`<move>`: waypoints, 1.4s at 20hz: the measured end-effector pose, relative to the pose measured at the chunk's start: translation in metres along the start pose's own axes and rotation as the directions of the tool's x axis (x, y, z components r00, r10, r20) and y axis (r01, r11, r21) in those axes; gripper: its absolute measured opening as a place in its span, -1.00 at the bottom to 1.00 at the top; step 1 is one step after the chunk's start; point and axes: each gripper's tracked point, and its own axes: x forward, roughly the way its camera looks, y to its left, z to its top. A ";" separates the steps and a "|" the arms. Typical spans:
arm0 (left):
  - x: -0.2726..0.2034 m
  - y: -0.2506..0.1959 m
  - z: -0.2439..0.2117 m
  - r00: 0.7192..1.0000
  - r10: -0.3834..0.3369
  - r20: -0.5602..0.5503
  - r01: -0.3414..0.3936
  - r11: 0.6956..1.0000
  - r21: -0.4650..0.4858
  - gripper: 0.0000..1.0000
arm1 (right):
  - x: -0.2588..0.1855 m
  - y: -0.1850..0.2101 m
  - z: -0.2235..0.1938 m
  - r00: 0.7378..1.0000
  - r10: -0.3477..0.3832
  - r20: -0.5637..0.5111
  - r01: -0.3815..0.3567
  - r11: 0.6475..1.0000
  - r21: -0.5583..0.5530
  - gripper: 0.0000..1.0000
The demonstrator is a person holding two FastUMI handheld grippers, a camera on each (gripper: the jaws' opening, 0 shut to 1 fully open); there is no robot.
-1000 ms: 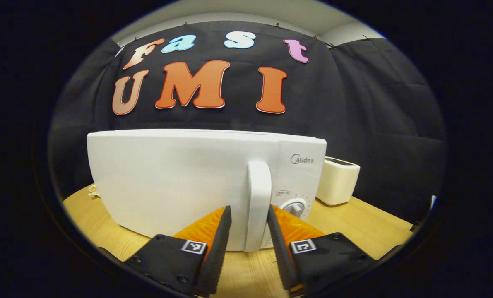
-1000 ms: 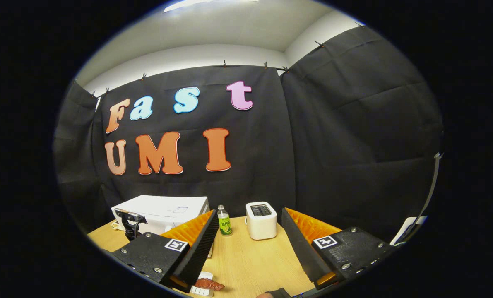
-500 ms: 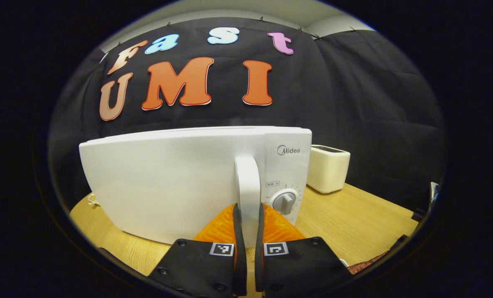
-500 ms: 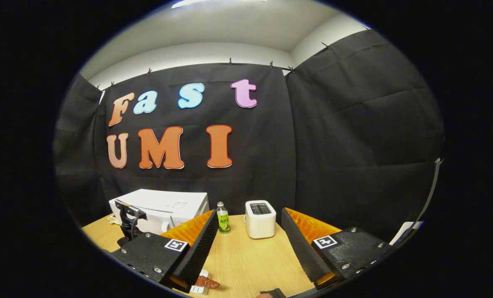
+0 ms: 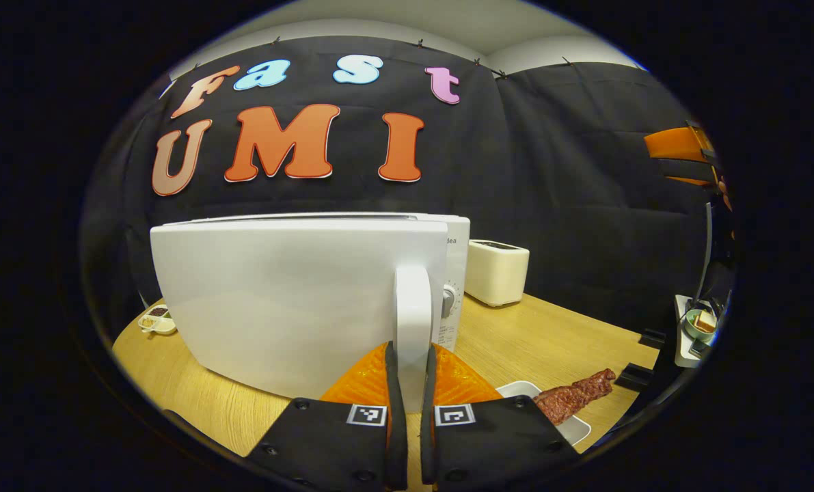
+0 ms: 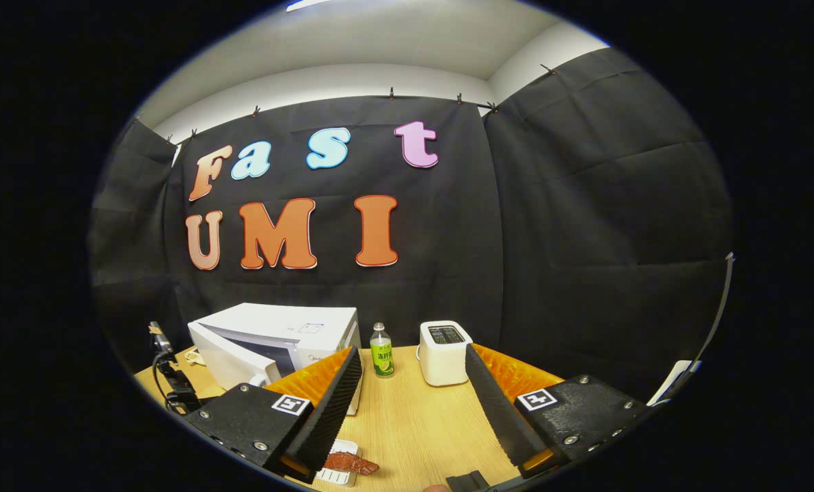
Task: Open the microwave oven with the left hand, put the food in, and close the microwave oven.
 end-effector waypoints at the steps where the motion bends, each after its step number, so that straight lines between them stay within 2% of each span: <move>1: -0.009 0.002 -0.001 1.000 -0.012 -0.007 0.012 1.000 0.009 -0.77 | -0.001 0.004 0.000 1.000 0.006 -0.001 -0.006 1.000 0.004 0.90; 5: -0.042 0.008 -0.006 0.998 -0.067 -0.016 0.067 0.998 0.020 -0.77 | -0.001 0.021 0.000 0.999 0.033 0.001 -0.033 0.999 0.004 0.89; 16: -0.124 0.041 -0.020 0.994 -0.108 0.002 0.108 0.993 0.042 -0.77 | -0.005 0.063 -0.006 0.995 0.098 -0.012 -0.099 0.995 -0.013 0.89; 20: -0.155 0.064 -0.023 0.998 -0.063 0.011 0.062 0.996 0.056 -0.75 | -0.004 0.076 -0.012 0.992 0.120 -0.022 -0.120 0.993 -0.006 0.89; 22: -0.171 0.078 -0.025 1.000 -0.023 0.014 0.022 0.998 0.056 -0.67 | -0.003 0.081 -0.015 0.991 0.128 -0.029 -0.128 0.992 -0.002 0.89; 24: -0.188 0.097 -0.028 1.000 0.024 0.009 -0.025 0.998 0.065 -0.67 | -0.005 0.086 -0.018 0.990 0.139 -0.035 -0.139 0.990 0.005 0.89; 28: -0.236 0.127 -0.022 0.989 0.147 0.023 -0.149 0.987 0.069 -0.41 | -0.003 0.098 -0.024 0.986 0.158 -0.046 -0.158 0.987 0.010 0.89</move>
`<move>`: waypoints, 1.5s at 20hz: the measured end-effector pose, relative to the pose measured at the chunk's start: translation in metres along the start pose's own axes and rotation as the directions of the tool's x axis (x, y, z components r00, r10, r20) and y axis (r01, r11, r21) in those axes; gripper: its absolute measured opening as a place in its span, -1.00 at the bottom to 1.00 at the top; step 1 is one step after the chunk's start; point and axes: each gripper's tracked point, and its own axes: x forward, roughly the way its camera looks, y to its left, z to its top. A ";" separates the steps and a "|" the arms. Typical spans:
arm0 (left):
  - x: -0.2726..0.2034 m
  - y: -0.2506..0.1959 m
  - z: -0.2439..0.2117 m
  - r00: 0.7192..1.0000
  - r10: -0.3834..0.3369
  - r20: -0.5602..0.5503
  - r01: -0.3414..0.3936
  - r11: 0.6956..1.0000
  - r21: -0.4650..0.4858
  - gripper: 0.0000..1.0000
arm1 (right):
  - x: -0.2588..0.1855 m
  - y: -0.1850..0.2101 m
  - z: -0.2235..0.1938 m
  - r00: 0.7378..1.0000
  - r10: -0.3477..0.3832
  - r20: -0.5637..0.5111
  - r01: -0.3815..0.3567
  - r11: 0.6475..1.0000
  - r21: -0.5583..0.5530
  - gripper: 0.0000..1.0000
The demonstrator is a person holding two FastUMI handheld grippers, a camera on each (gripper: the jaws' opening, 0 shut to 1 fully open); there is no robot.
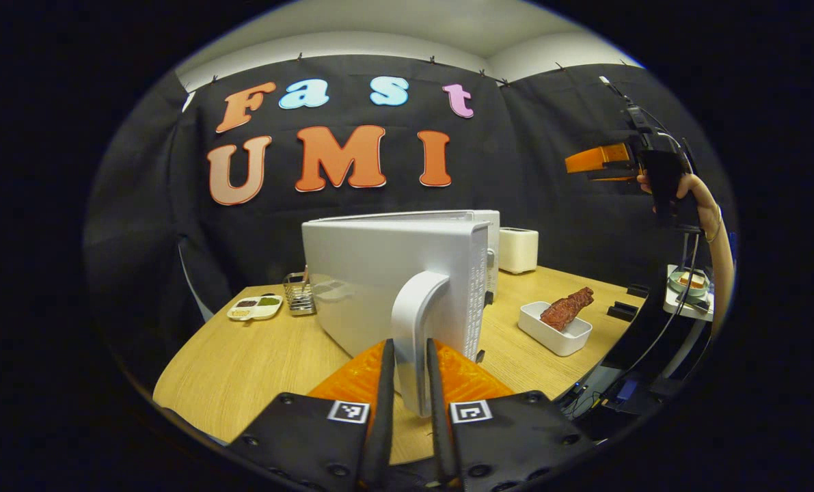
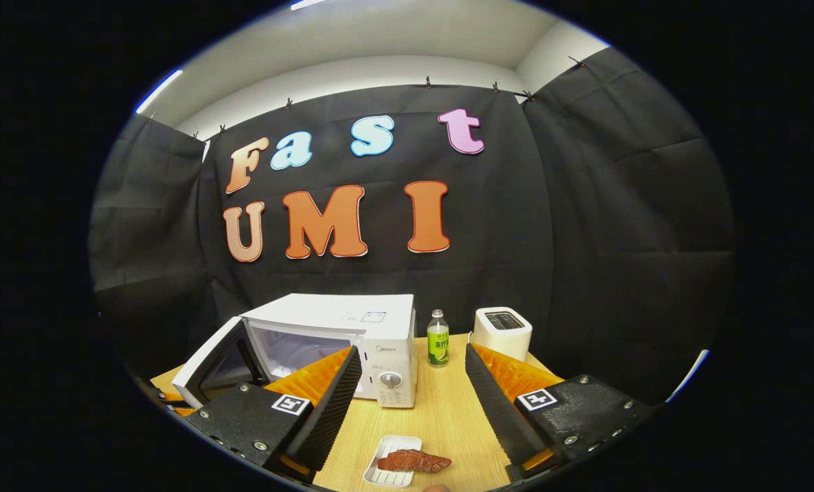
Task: Open the microwave oven with the left hand, put the food in, and close the microwave oven.
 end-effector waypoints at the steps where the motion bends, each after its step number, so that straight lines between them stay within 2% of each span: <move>1: -0.012 0.006 0.007 1.000 0.014 0.013 -0.014 1.000 0.013 0.06 | 0.001 0.003 -0.002 1.000 0.003 -0.003 -0.003 1.000 -0.002 0.89; 3: -0.030 0.012 0.012 0.999 0.028 0.030 -0.028 1.000 0.000 1.00 | 0.001 0.008 -0.004 1.000 0.008 -0.008 -0.008 1.000 -0.006 0.89; 4: -0.038 0.015 0.016 0.999 0.036 0.030 -0.036 0.999 -0.015 0.92 | 0.000 0.011 -0.004 1.000 0.012 -0.009 -0.012 1.000 -0.006 0.89; 7: -0.051 0.039 0.038 0.994 0.093 0.063 -0.090 0.995 -0.049 0.92 | -0.002 0.022 -0.008 1.000 0.027 -0.004 -0.027 0.999 -0.019 0.89; 9: -0.055 0.059 0.055 0.983 0.149 0.108 -0.144 0.988 -0.059 0.92 | -0.004 0.025 -0.012 1.000 0.025 0.001 -0.025 0.999 -0.033 0.89; 10: -0.056 0.070 0.064 0.975 0.178 0.131 -0.170 0.983 -0.067 1.00 | -0.006 0.025 -0.015 1.000 0.024 0.004 -0.023 0.999 -0.041 0.89; 11: -0.057 0.079 0.073 0.967 0.204 0.153 -0.194 0.978 -0.076 1.00 | -0.007 0.026 -0.017 1.000 0.022 0.006 -0.021 0.999 -0.047 0.89; 12: -0.057 0.088 0.080 0.959 0.227 0.168 -0.215 0.973 -0.087 0.92 | -0.010 0.026 -0.020 1.000 0.016 0.010 -0.015 0.999 -0.047 0.89; 13: -0.055 0.096 0.084 0.953 0.247 0.177 -0.232 0.968 -0.098 1.00 | -0.011 0.025 -0.025 1.000 0.012 0.013 -0.011 0.999 -0.040 0.90; 14: -0.053 0.102 0.088 0.950 0.256 0.181 -0.240 0.965 -0.102 1.00 | -0.013 0.026 -0.031 1.000 0.013 0.011 -0.013 0.999 -0.032 0.90; 15: -0.051 0.108 0.090 0.946 0.269 0.183 -0.253 0.962 -0.107 0.92 | -0.015 0.027 -0.038 1.000 0.016 0.008 -0.016 1.000 -0.021 0.90; 17: -0.048 0.121 0.097 0.935 0.296 0.194 -0.277 0.954 -0.118 0.92 | -0.019 0.025 -0.050 1.000 0.012 0.003 -0.012 1.000 0.007 0.90; 18: -0.045 0.123 0.098 0.934 0.299 0.198 -0.279 0.952 -0.122 1.00 | -0.020 0.022 -0.059 1.000 0.006 -0.001 -0.006 1.000 0.018 0.90; 19: -0.042 0.122 0.096 0.936 0.292 0.195 -0.272 0.955 -0.123 0.92 | -0.021 0.017 -0.067 1.000 -0.006 -0.007 0.006 1.000 0.030 0.90; 20: -0.040 0.120 0.095 0.938 0.285 0.196 -0.263 0.956 -0.128 1.00 | -0.021 0.012 -0.075 1.000 -0.020 -0.012 0.021 0.999 0.046 0.90; 22: -0.036 0.118 0.094 0.944 0.262 0.199 -0.236 0.961 -0.146 0.90 | -0.023 -0.001 -0.091 0.998 -0.051 -0.025 0.053 0.993 0.104 0.90; 23: -0.035 0.118 0.092 0.946 0.256 0.199 -0.228 0.961 -0.156 1.00 | -0.022 -0.009 -0.098 0.997 -0.066 -0.032 0.070 0.986 0.150 0.89; 25: -0.032 0.123 0.088 0.945 0.260 0.197 -0.228 0.959 -0.169 1.00 | -0.019 -0.021 -0.116 0.995 -0.085 -0.056 0.097 0.958 0.271 0.89; 26: -0.030 0.124 0.087 0.946 0.262 0.190 -0.232 0.958 -0.167 0.92 | -0.018 -0.024 -0.126 0.993 -0.092 -0.069 0.109 0.936 0.334 0.90; 27: -0.028 0.124 0.084 0.947 0.261 0.187 -0.232 0.959 -0.164 0.92 | -0.016 -0.028 -0.135 0.992 -0.099 -0.078 0.122 0.915 0.385 0.89; 28: -0.026 0.125 0.084 0.947 0.261 0.185 -0.232 0.958 -0.166 1.00 | -0.016 -0.030 -0.145 0.990 -0.109 -0.086 0.135 0.893 0.429 0.89; 29: -0.025 0.124 0.083 0.950 0.257 0.179 -0.228 0.959 -0.166 0.92 | -0.015 -0.035 -0.155 0.988 -0.123 -0.092 0.153 0.870 0.468 0.89; 30: -0.024 0.124 0.083 0.951 0.255 0.177 -0.226 0.960 -0.165 0.92 | -0.014 -0.037 -0.165 0.985 -0.138 -0.100 0.169 0.847 0.505 0.89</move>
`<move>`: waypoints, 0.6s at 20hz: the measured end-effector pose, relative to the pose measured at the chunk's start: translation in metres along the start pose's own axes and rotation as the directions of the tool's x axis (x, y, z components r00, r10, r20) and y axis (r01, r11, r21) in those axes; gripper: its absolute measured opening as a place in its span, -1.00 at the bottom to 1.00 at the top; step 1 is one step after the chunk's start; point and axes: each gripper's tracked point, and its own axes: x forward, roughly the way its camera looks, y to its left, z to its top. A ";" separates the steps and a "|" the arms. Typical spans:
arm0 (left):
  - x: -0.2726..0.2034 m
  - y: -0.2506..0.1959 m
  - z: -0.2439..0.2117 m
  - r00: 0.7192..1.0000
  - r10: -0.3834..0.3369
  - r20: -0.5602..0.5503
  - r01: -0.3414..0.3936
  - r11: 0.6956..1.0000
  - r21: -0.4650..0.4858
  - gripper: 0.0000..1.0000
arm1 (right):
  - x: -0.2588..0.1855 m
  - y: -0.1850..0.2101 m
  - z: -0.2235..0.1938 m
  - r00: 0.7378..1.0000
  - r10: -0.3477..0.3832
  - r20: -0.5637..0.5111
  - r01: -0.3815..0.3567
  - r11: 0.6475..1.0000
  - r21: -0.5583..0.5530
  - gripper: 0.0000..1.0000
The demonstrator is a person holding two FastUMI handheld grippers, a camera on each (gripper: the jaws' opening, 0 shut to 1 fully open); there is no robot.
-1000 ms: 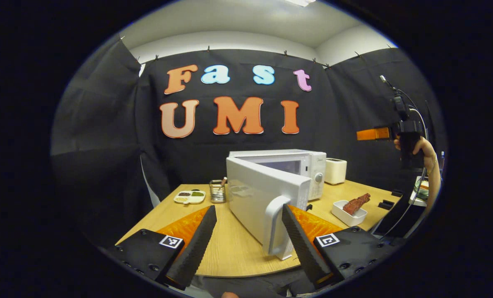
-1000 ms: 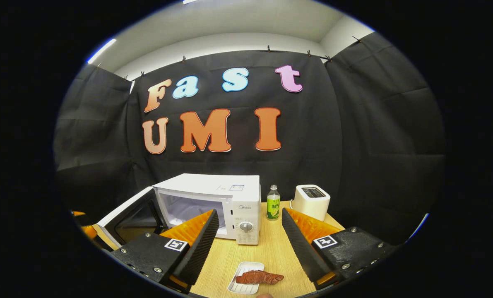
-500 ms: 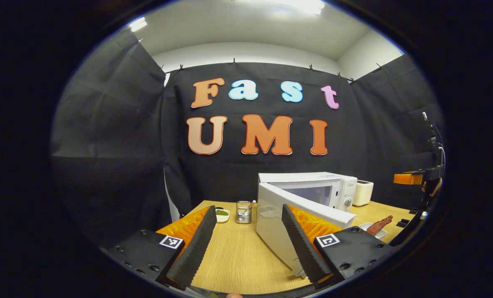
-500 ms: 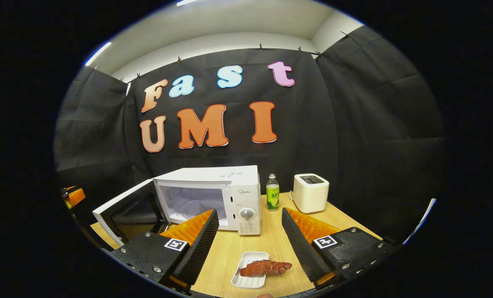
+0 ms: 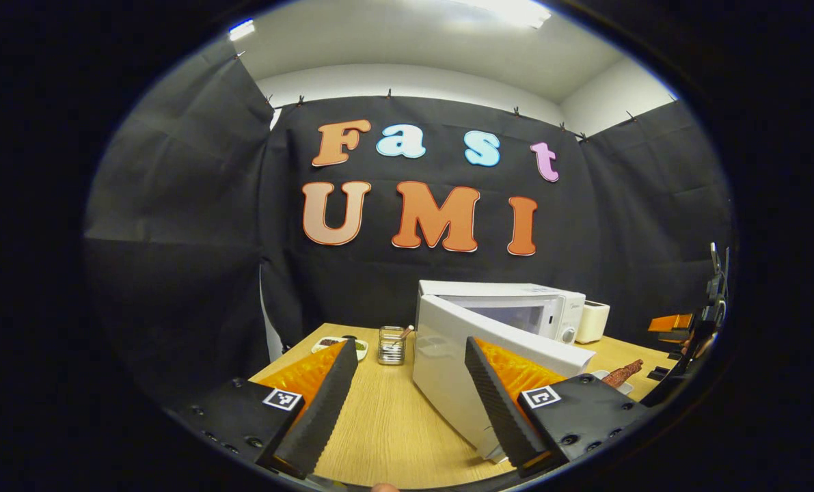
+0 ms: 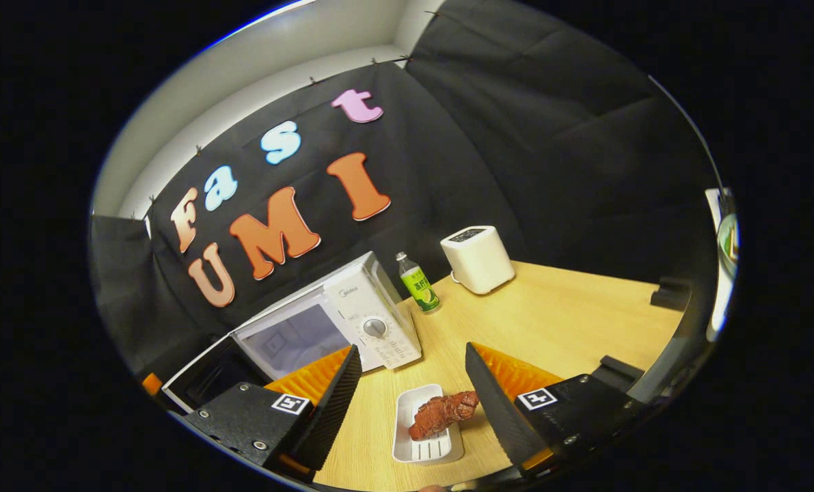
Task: Open the microwave oven with the left hand, put the food in, and close the microwave oven.
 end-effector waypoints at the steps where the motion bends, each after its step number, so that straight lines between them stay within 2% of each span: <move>1: 0.001 0.001 0.000 1.000 -0.001 0.001 0.001 1.000 -0.001 1.00 | 0.003 -0.007 -0.010 1.000 -0.013 -0.008 0.013 0.999 0.040 0.89; 3: 0.001 0.001 0.000 1.000 -0.003 0.001 0.003 1.000 -0.006 1.00 | 0.007 -0.018 -0.034 0.999 -0.032 -0.038 0.036 0.993 0.111 0.89; 4: 0.001 0.001 -0.001 1.000 -0.004 -0.001 0.004 1.000 -0.006 0.92 | 0.009 -0.024 -0.044 0.998 -0.049 -0.047 0.056 0.987 0.149 0.89; 8: 0.006 -0.002 -0.001 1.000 -0.016 -0.002 0.016 1.000 -0.011 0.92 | 0.021 -0.042 -0.078 0.991 -0.094 -0.095 0.119 0.946 0.302 0.88; 10: 0.007 0.000 -0.003 1.000 -0.015 -0.004 0.015 1.000 -0.016 0.92 | 0.023 -0.041 -0.083 0.991 -0.093 -0.094 0.118 0.941 0.318 0.84; 12: 0.008 0.001 -0.005 1.000 -0.013 -0.009 0.013 1.000 -0.022 0.92 | 0.022 -0.037 -0.085 0.993 -0.086 -0.076 0.105 0.942 0.318 0.67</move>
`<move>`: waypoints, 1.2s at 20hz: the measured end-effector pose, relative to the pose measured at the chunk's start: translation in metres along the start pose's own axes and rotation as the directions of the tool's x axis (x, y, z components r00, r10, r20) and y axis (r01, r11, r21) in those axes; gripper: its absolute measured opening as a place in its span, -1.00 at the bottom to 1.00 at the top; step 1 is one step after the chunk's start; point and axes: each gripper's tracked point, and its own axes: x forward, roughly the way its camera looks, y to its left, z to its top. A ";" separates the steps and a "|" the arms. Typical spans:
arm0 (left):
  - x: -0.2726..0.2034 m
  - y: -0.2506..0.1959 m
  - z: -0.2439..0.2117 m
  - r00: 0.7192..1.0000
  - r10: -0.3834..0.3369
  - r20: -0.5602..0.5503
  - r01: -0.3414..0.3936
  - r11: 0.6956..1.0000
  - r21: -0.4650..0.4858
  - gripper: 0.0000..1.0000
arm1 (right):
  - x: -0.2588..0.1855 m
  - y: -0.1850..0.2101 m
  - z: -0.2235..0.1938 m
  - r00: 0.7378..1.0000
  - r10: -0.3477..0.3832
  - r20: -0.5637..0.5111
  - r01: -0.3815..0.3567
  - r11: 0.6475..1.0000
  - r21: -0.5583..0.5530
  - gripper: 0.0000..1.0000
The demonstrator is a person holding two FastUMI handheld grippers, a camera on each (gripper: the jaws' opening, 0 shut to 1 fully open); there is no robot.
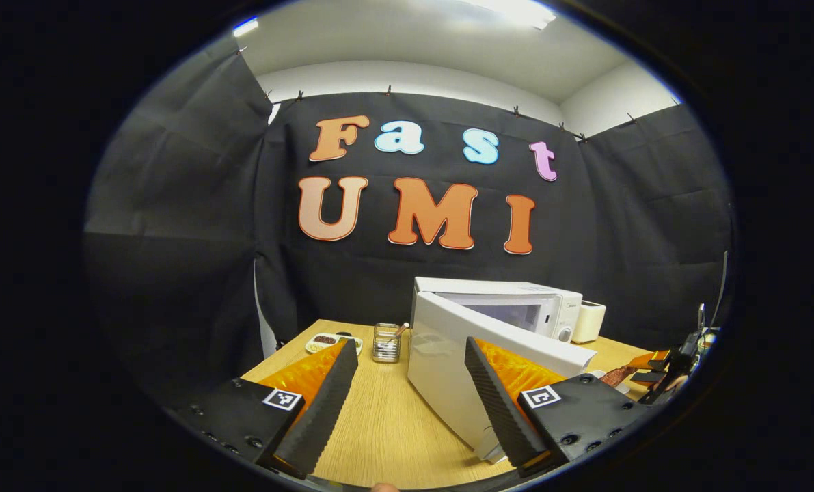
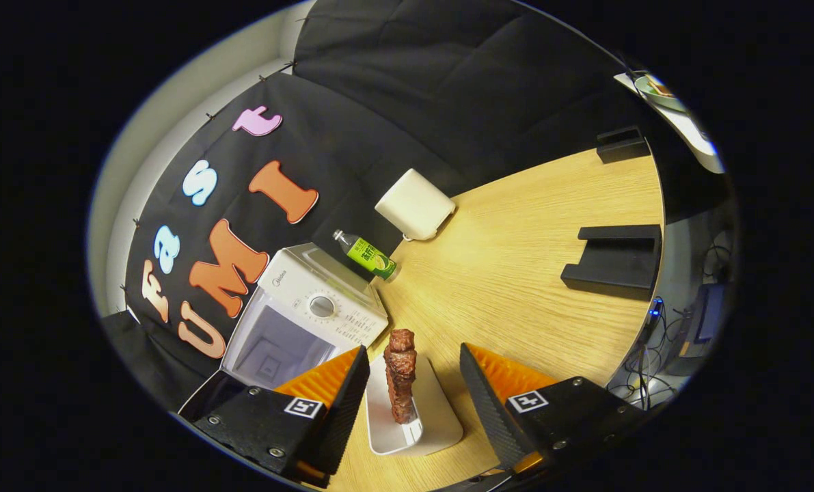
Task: Open the microwave oven with the left hand, put the food in, and close the microwave oven.
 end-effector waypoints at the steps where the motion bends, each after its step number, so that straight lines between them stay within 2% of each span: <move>1: 0.000 0.000 -0.001 1.000 0.000 -0.002 0.000 1.000 -0.003 0.92 | -0.001 0.005 0.004 1.000 0.012 0.018 -0.012 1.000 0.007 0.52; 2: 0.000 0.000 -0.001 1.000 -0.001 -0.005 0.001 1.000 -0.007 1.00 | 0.000 0.008 0.006 0.999 0.024 0.027 -0.024 1.000 0.006 0.41; 3: 0.002 -0.001 -0.003 1.000 -0.004 -0.007 0.004 1.000 -0.012 0.92 | -0.001 0.008 0.004 0.999 0.027 0.027 -0.027 1.000 -0.001 0.20; 4: 0.003 -0.001 -0.003 1.000 -0.005 -0.010 0.005 1.000 -0.015 1.00 | 0.000 0.007 0.002 0.999 0.027 0.026 -0.027 1.000 0.000 0.31; 5: 0.002 0.000 -0.004 1.000 -0.005 -0.012 0.004 1.000 -0.017 1.00 | 0.001 0.009 0.002 0.999 0.034 0.024 -0.034 0.999 0.012 -0.03; 6: 0.002 0.001 -0.004 1.000 -0.002 -0.012 0.002 1.000 -0.017 1.00 | 0.002 0.012 0.002 0.999 0.042 0.022 -0.043 0.999 0.025 -0.07; 7: 0.002 0.002 -0.004 1.000 0.000 -0.012 -0.001 1.000 -0.016 1.00 | 0.004 0.010 0.002 0.999 0.027 0.024 -0.027 0.999 0.028 -0.40; 8: 0.002 0.003 -0.003 1.000 0.003 -0.009 -0.003 1.000 -0.014 0.92 | 0.007 0.007 0.002 0.999 0.019 0.028 -0.020 0.999 0.035 -0.30; 9: 0.002 0.005 -0.003 1.000 0.007 -0.008 -0.007 1.000 -0.012 0.92 | 0.008 0.009 0.002 0.999 0.030 0.024 -0.031 0.998 0.047 -0.52; 13: 0.002 0.010 -0.004 1.000 0.019 -0.012 -0.019 1.000 -0.013 0.92 | 0.004 0.018 0.003 0.998 0.056 0.038 -0.057 0.998 0.027 -0.71; 14: 0.002 0.011 -0.005 1.000 0.020 -0.013 -0.020 1.000 -0.015 1.00 | 0.004 0.020 0.005 0.997 0.061 0.045 -0.061 0.998 0.011 -0.73; 15: 0.002 0.011 -0.006 1.000 0.019 -0.014 -0.020 1.000 -0.017 0.92 | 0.002 0.023 0.006 0.996 0.068 0.051 -0.068 0.998 0.001 -0.76; 16: 0.003 0.011 -0.007 1.000 0.020 -0.018 -0.020 1.000 -0.018 0.92 | -0.001 0.026 0.008 0.995 0.080 0.055 -0.080 0.997 -0.005 -0.76; 17: 0.003 0.013 -0.008 1.000 0.023 -0.021 -0.023 1.000 -0.019 1.00 | -0.003 0.030 0.011 0.994 0.092 0.058 -0.092 0.996 -0.004 -0.76; 18: 0.003 0.015 -0.008 0.999 0.027 -0.022 -0.028 0.999 -0.020 0.92 | -0.006 0.035 0.015 0.993 0.101 0.062 -0.101 0.995 -0.004 -0.76; 21: 0.003 0.019 -0.008 0.999 0.039 -0.021 -0.040 0.999 -0.020 0.92 | -0.009 0.048 0.025 0.990 0.112 0.083 -0.109 0.993 -0.032 -0.77; 22: 0.003 0.020 -0.007 0.999 0.043 -0.019 -0.043 0.999 -0.019 1.00 | -0.011 0.052 0.029 0.989 0.116 0.090 -0.113 0.993 -0.041 -0.77; 24: 0.002 0.022 -0.006 0.999 0.049 -0.016 -0.049 0.999 -0.017 1.00 | -0.016 0.064 0.036 0.986 0.130 0.101 -0.125 0.990 -0.058 -0.77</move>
